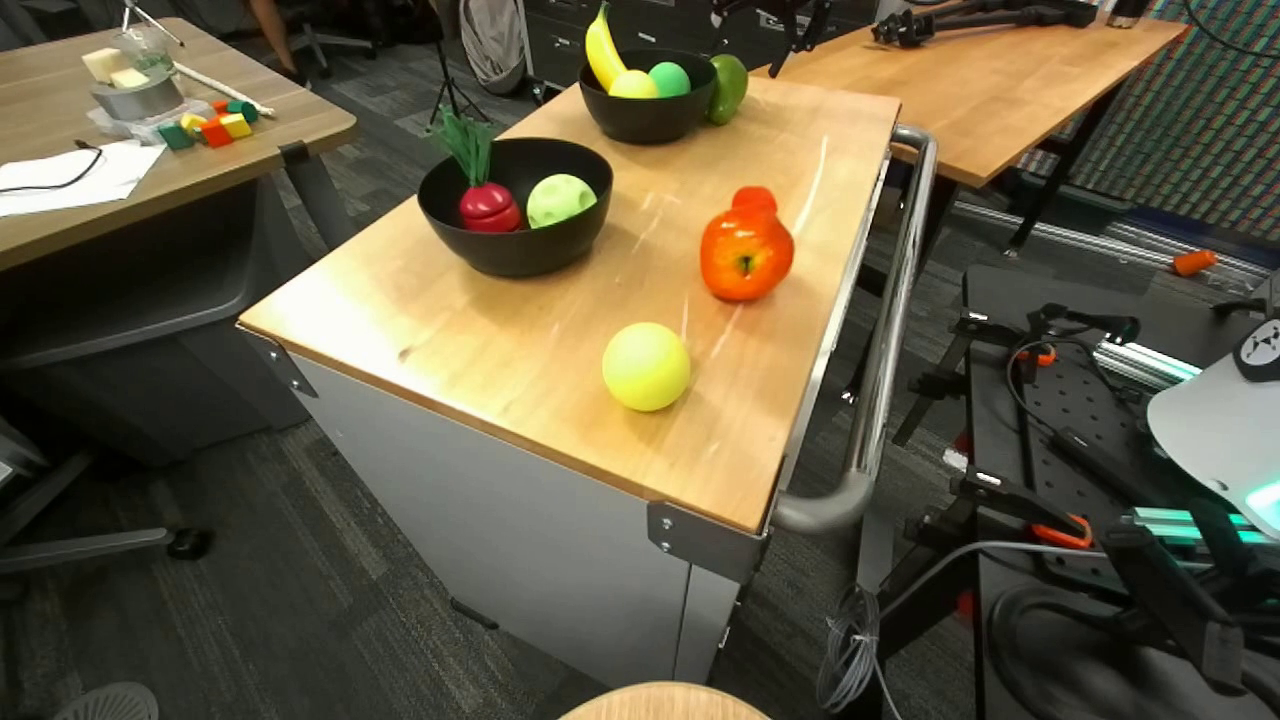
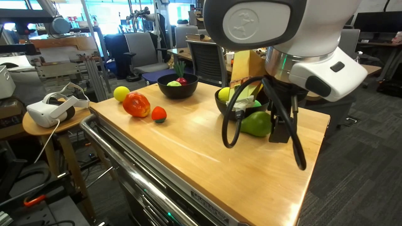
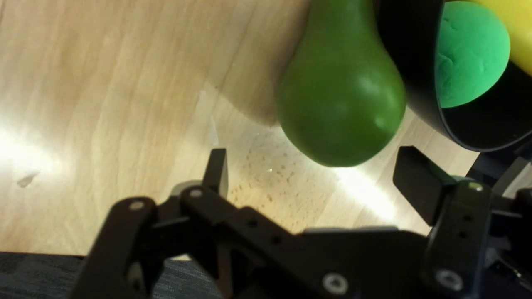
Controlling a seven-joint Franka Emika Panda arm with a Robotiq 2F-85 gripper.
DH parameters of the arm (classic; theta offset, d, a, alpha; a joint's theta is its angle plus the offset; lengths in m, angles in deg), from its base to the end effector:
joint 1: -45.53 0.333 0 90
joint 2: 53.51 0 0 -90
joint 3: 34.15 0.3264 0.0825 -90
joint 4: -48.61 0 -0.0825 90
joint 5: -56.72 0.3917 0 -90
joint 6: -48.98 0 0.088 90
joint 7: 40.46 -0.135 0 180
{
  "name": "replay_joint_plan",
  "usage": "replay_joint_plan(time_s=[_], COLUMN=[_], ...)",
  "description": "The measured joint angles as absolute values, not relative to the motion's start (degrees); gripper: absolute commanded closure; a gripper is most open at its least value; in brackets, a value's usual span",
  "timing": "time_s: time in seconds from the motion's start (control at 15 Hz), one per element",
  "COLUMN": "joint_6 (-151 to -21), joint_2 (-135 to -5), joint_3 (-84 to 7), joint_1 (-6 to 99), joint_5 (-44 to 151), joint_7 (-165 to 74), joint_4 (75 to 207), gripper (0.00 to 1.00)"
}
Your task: Take the fruit toys from the table and put them in the two black bowls on the table
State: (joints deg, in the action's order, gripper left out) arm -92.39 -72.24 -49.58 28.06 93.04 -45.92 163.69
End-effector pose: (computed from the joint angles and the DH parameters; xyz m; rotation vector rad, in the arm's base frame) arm 0.5368 -0.3304 0.2902 -2.3934 1.5003 -0.3303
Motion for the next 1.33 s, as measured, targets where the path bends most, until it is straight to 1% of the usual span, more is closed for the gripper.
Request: replay_joint_plan(time_s=[0.4,0.47,0.53,0.6,0.67,0.73,0.8,1.0,1.07,1.13,1.2,1.27,1.33], joint_6=[-92.39,-92.39,-92.38,-92.36,-92.34,-92.31,-92.24,-92.03,-92.00,-91.99,-91.99,-91.99,-91.97], joint_2=[-75.77,-76.27,-76.70,-77.06,-77.36,-77.46,-77.45,-77.45,-77.45,-77.44,-77.33,-77.24,-77.20], joint_3=[-47.83,-47.62,-47.45,-47.35,-47.33,-47.40,-47.50,-47.85,-47.95,-48.05,-48.07,-48.06,-48.07], joint_1=[27.83,27.82,27.82,27.82,27.81,27.73,27.60,27.33,27.28,27.23,27.22,27.22,27.22], joint_5=[93.04,93.04,93.04,93.04,93.03,93.00,92.86,92.06,91.71,91.34,91.20,90.93,90.61], joint_7=[-48.17,-48.49,-48.82,-49.09,-49.40,-49.69,-49.95,-51.15,-51.48,-51.75,-52.00,-52.29,-52.69], joint_4=[160.78,160.57,160.45,160.43,160.42,160.43,160.46,160.89,161.06,161.22,161.20,161.14,161.05], gripper=[0.00,0.07,0.19,0.29,0.36,0.49,0.58,0.80,0.89,0.92,0.84,0.59,0.59])
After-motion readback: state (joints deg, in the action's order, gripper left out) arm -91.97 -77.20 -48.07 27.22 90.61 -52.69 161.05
